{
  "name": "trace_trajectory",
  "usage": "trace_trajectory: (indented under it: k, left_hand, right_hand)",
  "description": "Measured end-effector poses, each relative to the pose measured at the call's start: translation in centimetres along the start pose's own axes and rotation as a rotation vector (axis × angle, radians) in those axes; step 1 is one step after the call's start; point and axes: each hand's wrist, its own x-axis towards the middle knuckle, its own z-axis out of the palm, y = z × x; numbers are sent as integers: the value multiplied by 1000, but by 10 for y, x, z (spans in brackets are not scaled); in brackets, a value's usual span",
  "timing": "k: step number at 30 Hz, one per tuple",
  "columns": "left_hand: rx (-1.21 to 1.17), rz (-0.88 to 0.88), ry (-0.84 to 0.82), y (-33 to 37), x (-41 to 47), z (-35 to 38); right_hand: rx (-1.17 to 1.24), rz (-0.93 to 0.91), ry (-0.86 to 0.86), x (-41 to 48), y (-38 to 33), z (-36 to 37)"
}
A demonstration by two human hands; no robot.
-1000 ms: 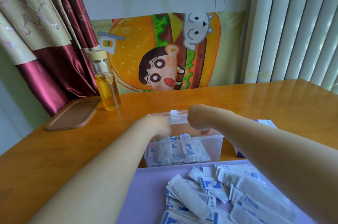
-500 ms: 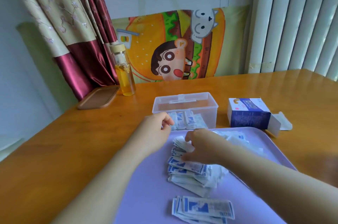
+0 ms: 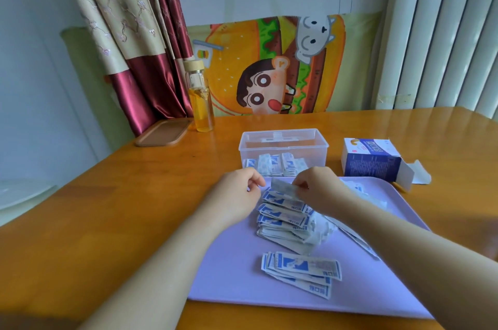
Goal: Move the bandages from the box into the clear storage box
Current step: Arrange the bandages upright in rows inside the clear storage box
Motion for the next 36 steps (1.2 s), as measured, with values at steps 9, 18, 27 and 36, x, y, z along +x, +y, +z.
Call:
trace_trajectory:
  k: [9,18,27,36]
  left_hand:
    - [-736,-160,-127,10,-12,23]
    - [-1064,-205,-16,27,-23,37]
    - [-1105,-201,-432,33,-37,22]
    - [-1044,-246,-611,40,-31,17]
  right_hand:
    - [1135,159,-151,-39,-13,-22]
    - [1184,156,-251,-60,-20,-9]
    - [748,-36,25,-52,-17,-28]
    - [712,-86,-97,-41,-20,-47]
